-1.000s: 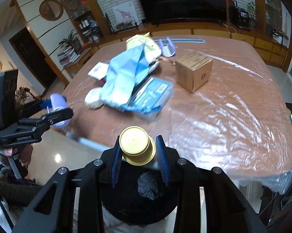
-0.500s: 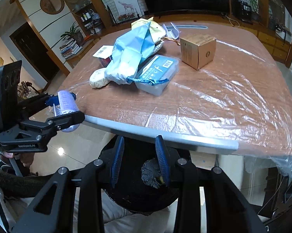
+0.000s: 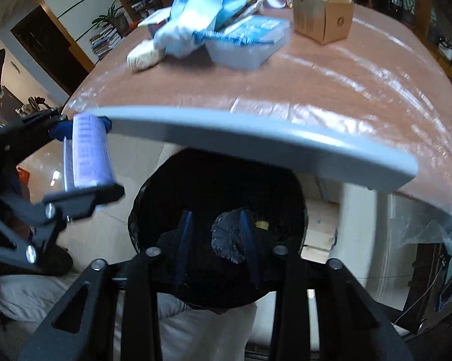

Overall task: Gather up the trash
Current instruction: 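Carry the roller and gold cup over the black bin with both tools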

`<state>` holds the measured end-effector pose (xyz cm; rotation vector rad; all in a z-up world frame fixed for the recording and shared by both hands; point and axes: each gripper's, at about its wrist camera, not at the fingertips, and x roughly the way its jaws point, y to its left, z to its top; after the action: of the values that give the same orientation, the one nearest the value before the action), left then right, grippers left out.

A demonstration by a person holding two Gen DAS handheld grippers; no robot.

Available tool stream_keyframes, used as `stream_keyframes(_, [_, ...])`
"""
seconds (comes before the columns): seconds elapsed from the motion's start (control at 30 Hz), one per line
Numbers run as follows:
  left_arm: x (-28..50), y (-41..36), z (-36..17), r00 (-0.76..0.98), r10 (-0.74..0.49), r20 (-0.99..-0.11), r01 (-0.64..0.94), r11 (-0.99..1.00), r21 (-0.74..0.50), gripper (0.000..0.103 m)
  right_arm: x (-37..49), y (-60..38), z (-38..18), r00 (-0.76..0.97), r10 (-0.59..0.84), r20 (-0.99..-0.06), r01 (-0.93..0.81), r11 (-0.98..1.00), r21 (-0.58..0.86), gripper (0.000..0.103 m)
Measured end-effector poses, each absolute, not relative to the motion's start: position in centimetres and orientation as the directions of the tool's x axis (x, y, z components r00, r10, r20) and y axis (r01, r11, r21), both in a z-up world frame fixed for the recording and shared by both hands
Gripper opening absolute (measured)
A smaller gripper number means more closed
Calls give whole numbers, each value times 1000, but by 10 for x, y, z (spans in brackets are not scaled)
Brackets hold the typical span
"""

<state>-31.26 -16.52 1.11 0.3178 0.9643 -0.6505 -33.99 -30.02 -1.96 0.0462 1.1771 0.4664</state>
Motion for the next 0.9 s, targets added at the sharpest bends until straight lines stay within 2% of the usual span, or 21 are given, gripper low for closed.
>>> stream_keyframes(0.4, [-316,-184,-42,321,-304,-897,674,739,-9,73,-335,-297,-56,240,351,-905,-318,909,268,18])
stream_keyframes(0.9, [-300,-200,-105,266,-176,-948,688,723,59,73,-326,-287,-94,189,315,-930,-290,923,253,18])
